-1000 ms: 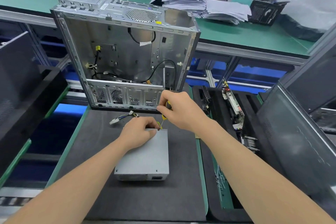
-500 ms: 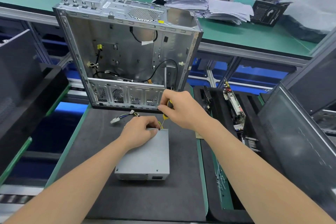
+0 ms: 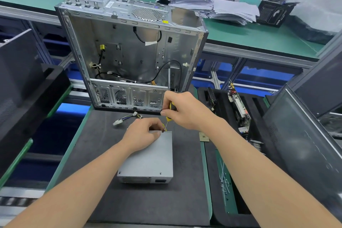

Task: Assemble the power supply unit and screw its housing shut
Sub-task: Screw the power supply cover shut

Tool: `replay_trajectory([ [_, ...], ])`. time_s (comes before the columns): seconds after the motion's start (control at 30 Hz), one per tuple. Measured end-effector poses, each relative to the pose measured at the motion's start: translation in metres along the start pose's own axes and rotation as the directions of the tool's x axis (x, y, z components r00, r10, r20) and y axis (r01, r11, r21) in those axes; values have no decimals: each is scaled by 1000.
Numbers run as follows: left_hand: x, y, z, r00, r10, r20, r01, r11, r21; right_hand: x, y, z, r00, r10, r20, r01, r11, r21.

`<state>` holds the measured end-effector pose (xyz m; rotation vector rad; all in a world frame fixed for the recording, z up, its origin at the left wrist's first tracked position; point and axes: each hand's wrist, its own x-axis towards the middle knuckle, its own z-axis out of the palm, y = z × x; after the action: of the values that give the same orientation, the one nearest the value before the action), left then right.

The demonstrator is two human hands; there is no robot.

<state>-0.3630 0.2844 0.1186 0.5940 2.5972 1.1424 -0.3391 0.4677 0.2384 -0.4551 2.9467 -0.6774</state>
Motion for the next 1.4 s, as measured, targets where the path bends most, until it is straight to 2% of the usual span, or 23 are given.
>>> replay_trajectory([
  [0.53, 1, 0, 0, 1000, -5, -2, 5, 1000, -15, 1, -1, 2, 1000, -9, -11, 9, 1000, 3],
  [0.9, 2, -3, 1, 1000, 6, -10, -6, 1000, -19, 1, -3, -10, 994, -39, 101, 40, 999, -9],
  [1.03, 2, -4, 2, 1000, 14, -12, -14, 1000, -20, 3, -6, -16, 980, -24, 198, 40, 996, -76],
  [1.2, 2, -6, 3, 1000, 8, -17, -8, 1000, -28, 7, -18, -19, 952, -45, 303, 128, 957, -259],
  [1.3, 2, -5, 3, 1000, 4, -18, -4, 1000, -23, 12, -22, -17, 962, -23, 274, 111, 943, -312],
  [1.4, 2, -5, 5, 999, 0, -33, -1, 1000, -19, 14, -22, -13, 978, 36, 208, 29, 954, -300],
])
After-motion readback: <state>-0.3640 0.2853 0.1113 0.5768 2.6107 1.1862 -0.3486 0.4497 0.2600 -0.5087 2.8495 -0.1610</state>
